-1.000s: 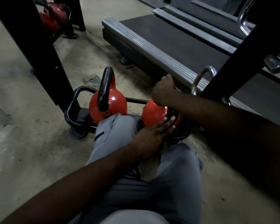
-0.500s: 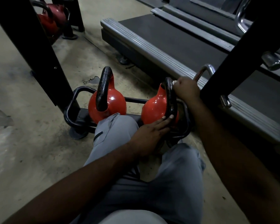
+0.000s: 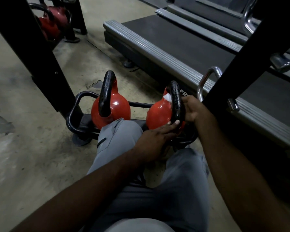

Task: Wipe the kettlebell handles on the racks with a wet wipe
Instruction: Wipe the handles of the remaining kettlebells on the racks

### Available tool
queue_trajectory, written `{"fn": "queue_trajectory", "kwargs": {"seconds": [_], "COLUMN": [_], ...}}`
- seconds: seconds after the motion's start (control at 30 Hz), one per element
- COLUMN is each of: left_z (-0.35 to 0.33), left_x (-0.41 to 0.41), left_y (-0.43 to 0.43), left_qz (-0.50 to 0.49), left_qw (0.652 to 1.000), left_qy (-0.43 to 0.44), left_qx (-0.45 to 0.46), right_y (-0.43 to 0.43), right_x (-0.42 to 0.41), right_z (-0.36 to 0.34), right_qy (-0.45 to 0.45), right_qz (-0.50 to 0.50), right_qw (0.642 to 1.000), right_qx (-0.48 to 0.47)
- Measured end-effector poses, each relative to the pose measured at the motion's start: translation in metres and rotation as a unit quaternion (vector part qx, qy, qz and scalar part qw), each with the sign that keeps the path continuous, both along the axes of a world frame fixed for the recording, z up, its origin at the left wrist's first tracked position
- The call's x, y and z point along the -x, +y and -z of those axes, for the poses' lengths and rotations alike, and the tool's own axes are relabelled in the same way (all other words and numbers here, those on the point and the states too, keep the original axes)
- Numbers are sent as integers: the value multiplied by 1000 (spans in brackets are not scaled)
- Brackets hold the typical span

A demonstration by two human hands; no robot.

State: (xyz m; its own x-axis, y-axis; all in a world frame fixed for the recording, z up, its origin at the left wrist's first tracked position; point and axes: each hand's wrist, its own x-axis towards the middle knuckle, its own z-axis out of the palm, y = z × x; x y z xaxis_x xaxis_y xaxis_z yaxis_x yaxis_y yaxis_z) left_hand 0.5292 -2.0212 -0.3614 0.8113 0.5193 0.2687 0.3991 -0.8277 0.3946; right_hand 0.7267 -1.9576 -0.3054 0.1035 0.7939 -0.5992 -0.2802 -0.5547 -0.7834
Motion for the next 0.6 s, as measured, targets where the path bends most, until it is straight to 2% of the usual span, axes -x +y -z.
{"fn": "queue_trajectory", "kwargs": {"seconds": [0.13,0.23,0.37,0.6], "left_z": [0,8,4,1], "left_x": [-1,0,-4,1], "left_y": [1,1,1,8], "left_qz": [-15,-15,-19,-37], "left_qw": [1000,1000,999,990], "left_qy": [-14,-26,-50,-129], "left_qx": [-8,-4,-2,44], "right_y": [5,4,-6,-21], "right_x": [-7,-7,-15,-18], "right_z": [-1,-2,-1,10], "right_qy": [27,16,43,5], "right_qz": [21,35,16,-35], "right_qw": [999,999,999,999], "right_qx": [-5,4,-5,-20]}}
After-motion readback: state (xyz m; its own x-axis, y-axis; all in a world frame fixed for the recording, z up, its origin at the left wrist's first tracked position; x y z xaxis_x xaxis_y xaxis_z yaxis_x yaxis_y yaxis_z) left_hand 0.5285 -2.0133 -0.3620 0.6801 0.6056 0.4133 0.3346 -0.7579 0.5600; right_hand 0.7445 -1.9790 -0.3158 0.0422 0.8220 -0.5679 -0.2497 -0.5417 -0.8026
